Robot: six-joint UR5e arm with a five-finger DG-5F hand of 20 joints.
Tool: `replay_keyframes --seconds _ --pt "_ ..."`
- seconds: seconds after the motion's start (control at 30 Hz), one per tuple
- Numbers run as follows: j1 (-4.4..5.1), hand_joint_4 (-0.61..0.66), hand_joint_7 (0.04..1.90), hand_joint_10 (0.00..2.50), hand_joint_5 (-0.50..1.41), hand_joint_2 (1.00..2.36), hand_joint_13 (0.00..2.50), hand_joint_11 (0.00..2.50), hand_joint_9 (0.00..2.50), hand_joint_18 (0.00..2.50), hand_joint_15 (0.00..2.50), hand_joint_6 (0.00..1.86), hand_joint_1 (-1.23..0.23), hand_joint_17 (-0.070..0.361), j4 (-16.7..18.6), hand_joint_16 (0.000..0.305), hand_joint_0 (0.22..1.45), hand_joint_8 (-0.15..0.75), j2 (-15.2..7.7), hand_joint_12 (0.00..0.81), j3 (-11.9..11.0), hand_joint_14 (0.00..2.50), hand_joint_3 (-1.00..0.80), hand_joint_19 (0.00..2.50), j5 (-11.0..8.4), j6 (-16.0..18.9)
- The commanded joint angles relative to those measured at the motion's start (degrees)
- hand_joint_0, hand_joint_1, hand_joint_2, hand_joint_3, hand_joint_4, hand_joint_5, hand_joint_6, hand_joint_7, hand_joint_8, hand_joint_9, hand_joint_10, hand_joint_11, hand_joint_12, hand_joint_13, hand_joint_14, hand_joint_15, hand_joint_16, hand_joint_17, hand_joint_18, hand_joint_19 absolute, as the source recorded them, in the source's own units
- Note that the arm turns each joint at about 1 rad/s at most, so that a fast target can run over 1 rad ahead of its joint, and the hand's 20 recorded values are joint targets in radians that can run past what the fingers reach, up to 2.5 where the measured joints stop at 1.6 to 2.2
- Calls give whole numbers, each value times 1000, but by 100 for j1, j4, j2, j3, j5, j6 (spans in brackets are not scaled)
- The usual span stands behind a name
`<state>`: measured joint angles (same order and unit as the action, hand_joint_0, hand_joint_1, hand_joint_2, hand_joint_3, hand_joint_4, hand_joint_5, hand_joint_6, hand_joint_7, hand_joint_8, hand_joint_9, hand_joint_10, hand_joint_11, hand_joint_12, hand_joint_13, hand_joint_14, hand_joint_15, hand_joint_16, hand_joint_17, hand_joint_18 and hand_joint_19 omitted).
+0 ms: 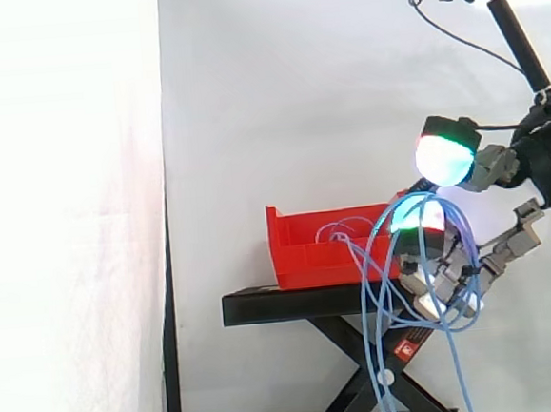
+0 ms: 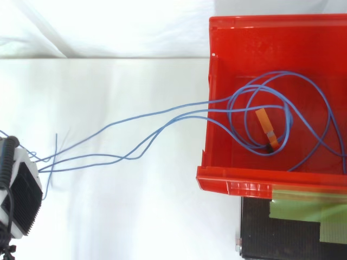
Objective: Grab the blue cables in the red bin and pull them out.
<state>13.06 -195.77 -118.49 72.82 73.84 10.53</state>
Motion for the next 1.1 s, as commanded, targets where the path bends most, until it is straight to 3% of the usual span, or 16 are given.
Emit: replay_keyframes --seconds 0.0,0.2,0.33,0.73,1.07 --pt "-66 262 595 29 752 1000 662 903 770 604 674 459 -940 140 302 62 593 263 1 380 4 25 -1000 950 16 -776" --pt "-110 257 594 29 751 1000 660 907 768 597 677 471 -971 137 478 61 607 259 -8 373 -5 23 -1000 946 60 -1339" --pt "-145 250 596 29 749 1000 661 907 767 601 685 477 -991 137 592 61 607 259 -8 375 4 23 -1000 937 201 -1717" --pt "-181 256 580 30 757 1000 662 907 771 605 678 486 -987 137 671 61 606 257 1 374 4 25 -1000 944 289 -1936" --pt "-181 251 662 28 866 1000 682 895 810 618 667 390 -1005 134 671 60 609 257 -8 372 4 24 -1000 935 280 -1901"
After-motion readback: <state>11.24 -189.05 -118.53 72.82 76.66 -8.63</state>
